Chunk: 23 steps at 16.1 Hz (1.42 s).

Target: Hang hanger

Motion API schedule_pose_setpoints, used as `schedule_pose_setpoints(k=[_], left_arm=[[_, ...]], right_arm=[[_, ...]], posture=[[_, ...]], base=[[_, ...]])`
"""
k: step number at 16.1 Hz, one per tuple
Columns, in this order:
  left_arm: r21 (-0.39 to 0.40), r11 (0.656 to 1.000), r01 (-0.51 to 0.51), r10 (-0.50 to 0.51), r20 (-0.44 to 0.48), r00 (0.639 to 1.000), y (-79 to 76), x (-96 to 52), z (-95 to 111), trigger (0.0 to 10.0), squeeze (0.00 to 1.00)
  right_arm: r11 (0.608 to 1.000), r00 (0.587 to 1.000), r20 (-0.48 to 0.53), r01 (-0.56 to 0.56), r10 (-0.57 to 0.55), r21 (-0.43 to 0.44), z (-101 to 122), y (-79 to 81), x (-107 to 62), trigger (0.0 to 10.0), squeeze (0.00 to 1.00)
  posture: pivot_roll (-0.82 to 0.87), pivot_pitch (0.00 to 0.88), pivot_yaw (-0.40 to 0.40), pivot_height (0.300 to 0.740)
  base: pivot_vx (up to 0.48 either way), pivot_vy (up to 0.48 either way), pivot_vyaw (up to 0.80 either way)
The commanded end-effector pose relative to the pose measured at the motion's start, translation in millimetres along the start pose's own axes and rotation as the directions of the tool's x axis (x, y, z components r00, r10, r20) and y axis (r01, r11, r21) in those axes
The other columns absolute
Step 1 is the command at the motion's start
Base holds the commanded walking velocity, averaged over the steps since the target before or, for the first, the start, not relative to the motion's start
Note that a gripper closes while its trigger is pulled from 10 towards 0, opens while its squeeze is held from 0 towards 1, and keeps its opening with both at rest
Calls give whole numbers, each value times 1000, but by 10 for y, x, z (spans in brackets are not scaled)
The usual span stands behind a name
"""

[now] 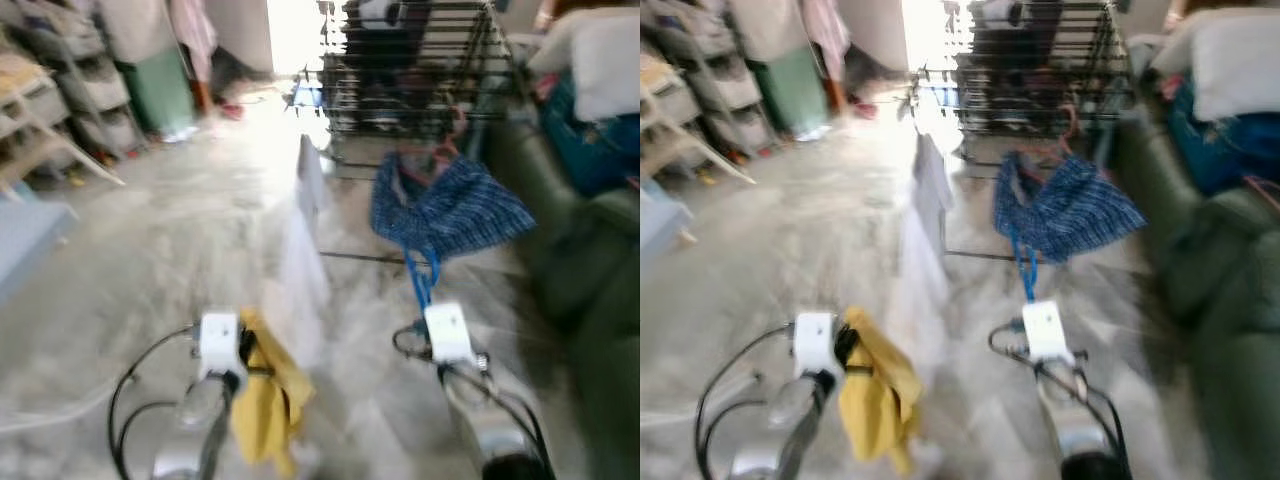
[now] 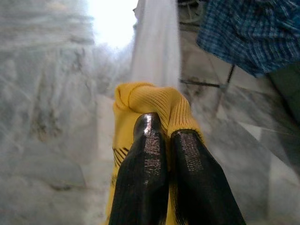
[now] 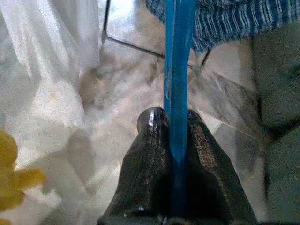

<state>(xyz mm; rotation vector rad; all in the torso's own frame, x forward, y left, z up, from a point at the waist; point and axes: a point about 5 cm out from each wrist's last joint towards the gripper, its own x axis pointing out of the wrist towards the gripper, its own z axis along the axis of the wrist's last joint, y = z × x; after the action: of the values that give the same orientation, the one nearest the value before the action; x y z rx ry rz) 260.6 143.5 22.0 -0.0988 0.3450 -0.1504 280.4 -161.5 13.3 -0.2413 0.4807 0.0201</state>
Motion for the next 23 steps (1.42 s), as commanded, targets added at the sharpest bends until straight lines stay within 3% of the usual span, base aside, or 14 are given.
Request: schedule_pose_setpoints(k=[1,7,16,23], left_arm=[[-1,1000,11,-11,35,999,34,-12,67,10000,0],[-10,999,45,-44,26,999,-15,-9,50,10000,0],[-10,999,51,-51,15,999,-31,-19,25,10000,0],[-45,999,25,-26,-5,1000,-11,-5,3,10000,0]], right_arm=[[999,999,41,-30,30,-12,106,82,11,10000,0],[999,998,39,-42,43,-18,113,104,18,10000,0],[996,996,36,-78,79,-30,117,155,25,10000,0],[993,993,26,-113,113,-27,97,212,18,10000,0]], posture=[[-102,0,38,740],[-107,0,37,740],[-103,0,33,740],[-104,0,35,740]], base=[[0,0,0],[0,-173,310],[0,-266,777],[0,0,0]])
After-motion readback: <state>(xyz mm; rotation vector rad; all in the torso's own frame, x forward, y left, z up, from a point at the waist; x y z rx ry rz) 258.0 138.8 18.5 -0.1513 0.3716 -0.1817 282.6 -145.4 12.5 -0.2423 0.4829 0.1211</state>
